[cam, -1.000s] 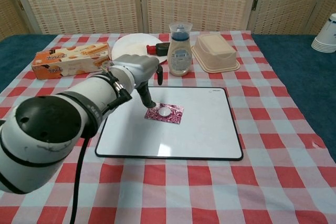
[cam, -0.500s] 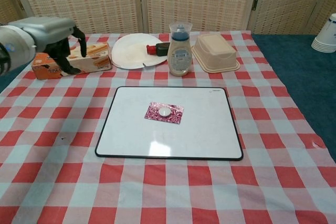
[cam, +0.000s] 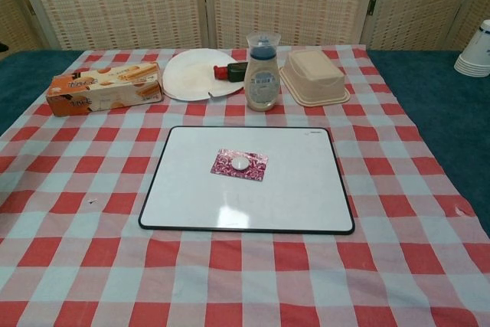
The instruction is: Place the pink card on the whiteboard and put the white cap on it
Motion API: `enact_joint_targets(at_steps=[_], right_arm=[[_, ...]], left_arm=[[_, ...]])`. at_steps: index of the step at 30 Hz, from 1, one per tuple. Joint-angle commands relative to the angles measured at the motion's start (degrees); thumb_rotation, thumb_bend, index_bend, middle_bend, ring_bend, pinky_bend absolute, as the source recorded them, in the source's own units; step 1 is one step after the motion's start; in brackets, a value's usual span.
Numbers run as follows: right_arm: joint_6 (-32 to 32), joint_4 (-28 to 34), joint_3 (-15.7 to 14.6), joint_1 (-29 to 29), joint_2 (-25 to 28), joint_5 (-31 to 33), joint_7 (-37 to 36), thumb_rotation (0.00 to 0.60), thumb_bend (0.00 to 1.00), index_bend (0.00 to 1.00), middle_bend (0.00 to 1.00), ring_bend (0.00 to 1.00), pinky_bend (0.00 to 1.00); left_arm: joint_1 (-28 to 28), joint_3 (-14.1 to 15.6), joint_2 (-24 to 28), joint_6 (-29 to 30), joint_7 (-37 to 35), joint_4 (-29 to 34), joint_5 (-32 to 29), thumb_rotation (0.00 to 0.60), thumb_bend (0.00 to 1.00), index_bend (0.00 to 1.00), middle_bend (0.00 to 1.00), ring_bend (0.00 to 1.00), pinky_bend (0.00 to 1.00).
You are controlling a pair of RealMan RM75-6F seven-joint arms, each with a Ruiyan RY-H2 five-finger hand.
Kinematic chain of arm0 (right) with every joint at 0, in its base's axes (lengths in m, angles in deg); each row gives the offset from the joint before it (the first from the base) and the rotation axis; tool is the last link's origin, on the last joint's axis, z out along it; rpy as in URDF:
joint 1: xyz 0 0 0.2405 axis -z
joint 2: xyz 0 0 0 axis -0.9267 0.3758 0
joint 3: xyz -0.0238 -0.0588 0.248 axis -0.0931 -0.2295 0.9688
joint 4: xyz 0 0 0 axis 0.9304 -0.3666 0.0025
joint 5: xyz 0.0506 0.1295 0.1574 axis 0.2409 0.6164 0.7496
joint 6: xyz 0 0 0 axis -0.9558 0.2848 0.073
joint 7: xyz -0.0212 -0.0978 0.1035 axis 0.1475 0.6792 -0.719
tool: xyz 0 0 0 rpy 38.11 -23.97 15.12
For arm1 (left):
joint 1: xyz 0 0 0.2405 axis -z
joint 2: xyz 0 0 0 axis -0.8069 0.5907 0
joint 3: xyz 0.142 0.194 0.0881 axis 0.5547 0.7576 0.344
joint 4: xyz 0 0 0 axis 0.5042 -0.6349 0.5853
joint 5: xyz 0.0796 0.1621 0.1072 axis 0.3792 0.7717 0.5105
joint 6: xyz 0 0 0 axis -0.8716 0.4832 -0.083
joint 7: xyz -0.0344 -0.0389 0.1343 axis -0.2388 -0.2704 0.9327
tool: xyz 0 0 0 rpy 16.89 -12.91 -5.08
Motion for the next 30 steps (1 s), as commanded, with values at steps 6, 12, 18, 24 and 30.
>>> enact_joint_targets(at_steps=[6,12,18,24,30], right_arm=[[0.3,0.3,0.0,0.2,-0.1,-0.1,0.7,0.600,0.00,0.07,0.04,0.00,0.00],[-0.1,0.2,0.0,0.1,-0.3,0.2,1.4,0.600,0.00,0.07,0.04,0.00,0.00],[-0.4,-0.2,0.2,0.3,-0.6,1.0,1.6,0.600,0.00,0.07,0.04,0.00,0.00],[0.4,-0.2,0.2,0.8,-0.7,1.1,1.8,0.600,0.00,0.07,0.04,0.00,0.00],[0.7,-0.3,0.1,1.1,-0.7,1.0,1.7,0.600,0.00,0.07,0.04,0.00,0.00]], left_arm=[[-5.7,3.0,0.2,2.3,-7.2,-7.0,5.0,0.588,0.14,0.00,0.00,0.00,0.00],[-8.7,3.7,1.7,2.8,-10.5,-6.8,7.6,0.585,0.14,0.00,0.00,0.00,0.00],[-9.2,3.4,2.3,0.2,-12.1,-5.9,9.0,0.580,0.14,0.00,0.00,0.00,0.00],[-9.3,3.0,2.4,-1.8,-12.1,-5.4,10.5,0.578,0.15,0.00,0.00,0.00,0.00],[-9.5,2.8,2.7,-3.3,-11.4,-4.6,11.7,0.582,0.15,0.00,0.00,0.00,0.00]])
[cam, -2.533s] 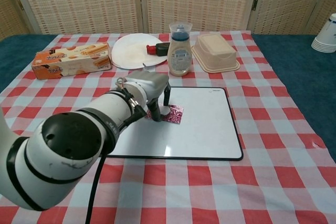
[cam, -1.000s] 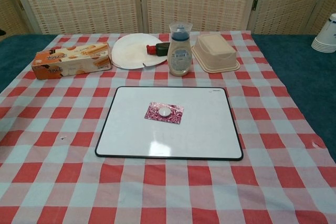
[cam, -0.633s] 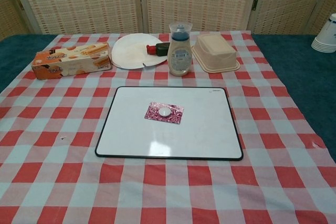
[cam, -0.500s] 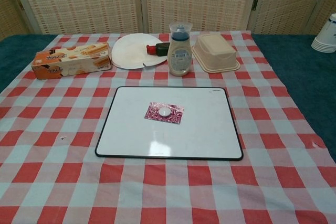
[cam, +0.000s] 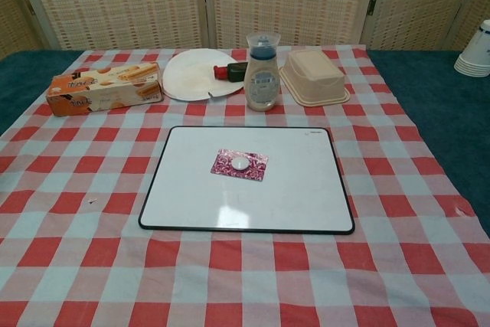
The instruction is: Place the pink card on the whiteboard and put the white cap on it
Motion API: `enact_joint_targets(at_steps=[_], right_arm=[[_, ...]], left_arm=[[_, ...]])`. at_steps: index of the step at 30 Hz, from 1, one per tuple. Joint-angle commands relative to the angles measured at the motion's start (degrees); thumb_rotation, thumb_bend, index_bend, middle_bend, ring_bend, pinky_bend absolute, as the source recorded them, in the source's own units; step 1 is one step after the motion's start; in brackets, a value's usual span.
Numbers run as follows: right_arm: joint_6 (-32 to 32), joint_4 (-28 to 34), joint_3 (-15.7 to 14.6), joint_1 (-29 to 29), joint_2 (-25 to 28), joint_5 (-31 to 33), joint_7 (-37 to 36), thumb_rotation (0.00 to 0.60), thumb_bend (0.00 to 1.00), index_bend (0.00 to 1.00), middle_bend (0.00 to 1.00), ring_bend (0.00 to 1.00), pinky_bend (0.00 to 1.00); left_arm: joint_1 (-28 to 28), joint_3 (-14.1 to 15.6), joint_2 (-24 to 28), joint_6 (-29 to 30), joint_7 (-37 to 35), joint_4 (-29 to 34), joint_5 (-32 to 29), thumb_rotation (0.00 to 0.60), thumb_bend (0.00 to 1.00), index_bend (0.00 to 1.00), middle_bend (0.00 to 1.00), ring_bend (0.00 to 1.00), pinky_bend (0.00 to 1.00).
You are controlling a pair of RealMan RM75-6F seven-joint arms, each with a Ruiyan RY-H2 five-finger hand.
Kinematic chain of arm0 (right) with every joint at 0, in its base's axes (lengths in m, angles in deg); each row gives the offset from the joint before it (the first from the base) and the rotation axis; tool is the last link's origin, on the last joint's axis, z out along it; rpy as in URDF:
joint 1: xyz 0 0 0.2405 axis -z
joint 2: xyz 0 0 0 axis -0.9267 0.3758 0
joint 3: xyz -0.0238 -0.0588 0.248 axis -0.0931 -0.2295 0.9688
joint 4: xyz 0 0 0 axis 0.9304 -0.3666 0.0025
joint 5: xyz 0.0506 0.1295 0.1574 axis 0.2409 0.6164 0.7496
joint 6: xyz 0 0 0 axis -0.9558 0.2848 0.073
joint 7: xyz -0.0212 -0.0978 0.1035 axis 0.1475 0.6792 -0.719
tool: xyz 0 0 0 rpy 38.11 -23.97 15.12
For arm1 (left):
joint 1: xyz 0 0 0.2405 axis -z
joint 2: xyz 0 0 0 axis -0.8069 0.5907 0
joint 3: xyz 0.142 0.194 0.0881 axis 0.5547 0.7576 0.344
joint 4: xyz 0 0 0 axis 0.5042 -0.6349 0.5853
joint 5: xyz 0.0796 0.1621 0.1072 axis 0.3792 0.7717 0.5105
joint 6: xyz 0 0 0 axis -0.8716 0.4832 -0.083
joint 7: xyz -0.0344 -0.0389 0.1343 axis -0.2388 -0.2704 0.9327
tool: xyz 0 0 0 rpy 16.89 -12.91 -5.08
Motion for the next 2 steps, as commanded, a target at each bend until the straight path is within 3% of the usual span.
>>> enact_joint_targets(at_steps=[1,2], right_arm=[[0.1,-0.1,0.0,0.1,0.0,0.0,-0.2,0.600,0.00,0.07,0.04,0.00,0.00],[0.1,-0.1,0.0,0.1,0.1,0.0,-0.2,0.600,0.00,0.07,0.04,0.00,0.00]], left_arm=[[-0.2,-0.2,0.2,-0.5,0.3,0.5,0.5,0.581,0.15,0.00,0.00,0.00,0.00],[-0.2,-0.2,0.3,-0.6,0.2,0.7,0.6,0.578,0.15,0.00,0.00,0.00,0.00]])
